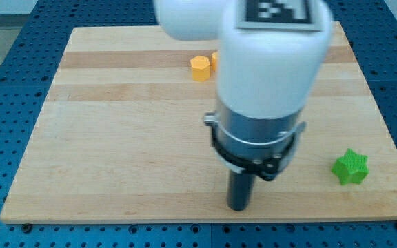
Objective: Move the green star to the bottom of the yellow hexagon
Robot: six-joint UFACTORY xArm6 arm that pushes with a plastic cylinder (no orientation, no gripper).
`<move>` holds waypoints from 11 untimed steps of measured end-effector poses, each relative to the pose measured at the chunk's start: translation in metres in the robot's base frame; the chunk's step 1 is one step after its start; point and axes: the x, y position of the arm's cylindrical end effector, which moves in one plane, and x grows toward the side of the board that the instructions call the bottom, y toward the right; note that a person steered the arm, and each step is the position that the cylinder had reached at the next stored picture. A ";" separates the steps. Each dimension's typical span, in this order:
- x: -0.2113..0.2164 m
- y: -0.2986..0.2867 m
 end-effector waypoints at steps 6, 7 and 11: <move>-0.075 0.016; -0.106 0.000; -0.192 -0.036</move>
